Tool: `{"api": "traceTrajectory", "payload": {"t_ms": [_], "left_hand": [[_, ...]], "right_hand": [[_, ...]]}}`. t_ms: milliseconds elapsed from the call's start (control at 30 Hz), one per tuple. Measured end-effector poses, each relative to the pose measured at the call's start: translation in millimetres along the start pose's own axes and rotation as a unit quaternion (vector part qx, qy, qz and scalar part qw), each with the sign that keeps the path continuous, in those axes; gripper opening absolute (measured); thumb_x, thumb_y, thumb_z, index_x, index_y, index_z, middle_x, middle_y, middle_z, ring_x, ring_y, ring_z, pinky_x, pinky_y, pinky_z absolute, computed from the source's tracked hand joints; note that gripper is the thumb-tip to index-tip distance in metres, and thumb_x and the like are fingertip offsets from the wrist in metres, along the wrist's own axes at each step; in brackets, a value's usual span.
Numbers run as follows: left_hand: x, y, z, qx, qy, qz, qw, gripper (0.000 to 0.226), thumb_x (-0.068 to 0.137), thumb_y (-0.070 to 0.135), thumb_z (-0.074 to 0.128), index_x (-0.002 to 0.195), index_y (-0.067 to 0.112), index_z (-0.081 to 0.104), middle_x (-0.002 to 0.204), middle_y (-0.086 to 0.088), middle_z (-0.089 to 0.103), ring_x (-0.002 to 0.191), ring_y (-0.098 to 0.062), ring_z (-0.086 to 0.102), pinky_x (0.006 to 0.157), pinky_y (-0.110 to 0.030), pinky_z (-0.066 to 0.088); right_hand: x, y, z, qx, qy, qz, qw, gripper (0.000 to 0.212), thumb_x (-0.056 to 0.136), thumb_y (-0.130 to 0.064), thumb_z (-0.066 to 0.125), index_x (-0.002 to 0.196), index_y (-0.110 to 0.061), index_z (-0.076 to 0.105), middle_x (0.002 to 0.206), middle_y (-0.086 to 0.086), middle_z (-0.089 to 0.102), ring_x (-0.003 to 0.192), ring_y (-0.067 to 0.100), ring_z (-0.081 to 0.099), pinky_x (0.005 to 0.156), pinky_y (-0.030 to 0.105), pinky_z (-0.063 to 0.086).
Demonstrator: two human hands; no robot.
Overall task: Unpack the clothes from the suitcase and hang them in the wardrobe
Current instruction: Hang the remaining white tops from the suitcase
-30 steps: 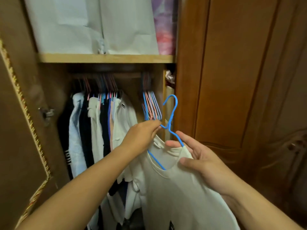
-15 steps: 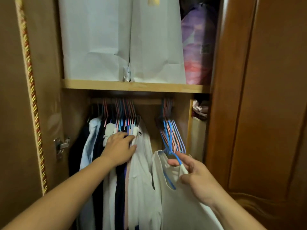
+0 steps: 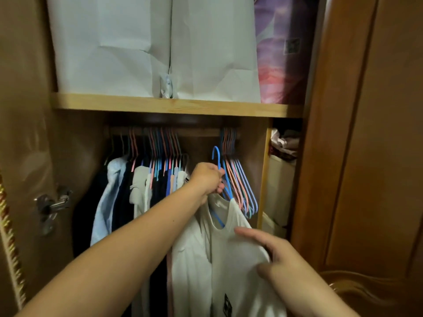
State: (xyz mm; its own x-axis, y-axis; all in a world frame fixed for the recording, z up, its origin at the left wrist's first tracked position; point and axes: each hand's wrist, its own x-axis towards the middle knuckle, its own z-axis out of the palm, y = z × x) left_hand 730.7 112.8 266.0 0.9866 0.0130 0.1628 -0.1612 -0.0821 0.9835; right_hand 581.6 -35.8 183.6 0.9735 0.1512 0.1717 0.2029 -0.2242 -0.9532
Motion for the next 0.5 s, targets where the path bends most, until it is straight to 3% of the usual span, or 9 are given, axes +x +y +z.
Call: {"api": "traceTrajectory", "payload": {"t_ms": [100, 133, 233, 300, 367, 433, 500], "left_hand": [[10.5, 20.9, 12.8, -0.004, 0.016, -0.001, 1.000, 0.015, 0.103, 0.002, 0.043, 0.097, 0.003, 0.057, 0.060, -0.008, 0.049, 0.038, -0.010, 0.047, 0.039, -0.019, 0.042], [15.2, 30.4, 14.8, 0.001, 0.023, 0.004, 1.000, 0.018, 0.102, 0.001, 0.041, 0.095, 0.003, 0.057, 0.061, -0.007, 0.049, 0.038, -0.010, 0.048, 0.039, -0.019, 0.041], [30.1, 56.9, 6.5, -0.017, 0.026, 0.042, 0.999, 0.020, 0.103, 0.003, 0.040, 0.097, 0.004, 0.059, 0.068, -0.005, 0.052, 0.049, -0.010, 0.054, 0.040, -0.016, 0.040], [32.1, 61.0, -5.3, -0.043, -0.011, 0.065, 0.997, 0.016, 0.104, 0.007, 0.043, 0.102, 0.008, 0.059, 0.082, -0.006, 0.059, 0.071, -0.013, 0.062, 0.056, -0.019, 0.048], [29.9, 41.9, -27.6, 0.105, 0.006, 0.121, 0.987, 0.022, 0.102, 0.014, 0.051, 0.122, 0.013, 0.061, 0.111, -0.009, 0.065, 0.100, -0.020, 0.063, 0.084, -0.030, 0.050], [23.1, 4.9, -58.2, 0.358, 0.089, 0.175, 0.913, 0.041, 0.100, 0.020, 0.053, 0.141, 0.022, 0.054, 0.132, -0.009, 0.056, 0.126, -0.026, 0.049, 0.105, -0.036, 0.039], [10.4, -30.7, -84.6, 0.471, 0.126, 0.179, 0.854, 0.046, 0.100, 0.029, 0.050, 0.146, 0.027, 0.049, 0.143, -0.006, 0.046, 0.136, -0.028, 0.036, 0.111, -0.041, 0.031]], "right_hand": [[16.6, -7.7, -7.9, -0.003, 0.039, 0.015, 0.999, 0.075, 0.075, 0.015, 0.046, 0.110, -0.046, 0.073, 0.123, -0.015, 0.067, 0.105, 0.006, 0.068, 0.091, 0.031, 0.057], [24.1, -16.9, -7.3, 0.002, 0.033, 0.010, 0.999, 0.073, 0.076, 0.011, 0.048, 0.115, -0.046, 0.071, 0.128, -0.016, 0.064, 0.105, 0.006, 0.068, 0.093, 0.033, 0.057], [48.6, -35.3, 0.6, 0.048, 0.010, -0.020, 0.999, 0.078, 0.072, 0.009, 0.052, 0.131, -0.041, 0.063, 0.136, -0.024, 0.055, 0.115, -0.009, 0.056, 0.098, 0.023, 0.049], [60.8, -34.8, 3.8, 0.144, 0.022, -0.024, 0.989, 0.080, 0.061, 0.006, 0.057, 0.128, -0.037, 0.066, 0.139, -0.016, 0.057, 0.128, 0.004, 0.054, 0.108, 0.038, 0.045], [66.7, -26.8, 5.0, 0.303, 0.009, -0.012, 0.953, 0.079, 0.057, 0.009, 0.056, 0.126, -0.026, 0.069, 0.139, 0.004, 0.061, 0.131, 0.028, 0.054, 0.113, 0.052, 0.039], [70.5, -23.4, 3.2, 0.394, -0.024, 0.005, 0.919, 0.076, 0.068, 0.020, 0.044, 0.132, -0.016, 0.063, 0.134, 0.020, 0.062, 0.124, 0.040, 0.059, 0.111, 0.056, 0.039], [81.2, -24.5, 3.4, 0.396, -0.038, -0.007, 0.917, 0.076, 0.075, 0.026, 0.033, 0.136, -0.012, 0.058, 0.129, 0.024, 0.063, 0.120, 0.041, 0.061, 0.108, 0.055, 0.041]]}}
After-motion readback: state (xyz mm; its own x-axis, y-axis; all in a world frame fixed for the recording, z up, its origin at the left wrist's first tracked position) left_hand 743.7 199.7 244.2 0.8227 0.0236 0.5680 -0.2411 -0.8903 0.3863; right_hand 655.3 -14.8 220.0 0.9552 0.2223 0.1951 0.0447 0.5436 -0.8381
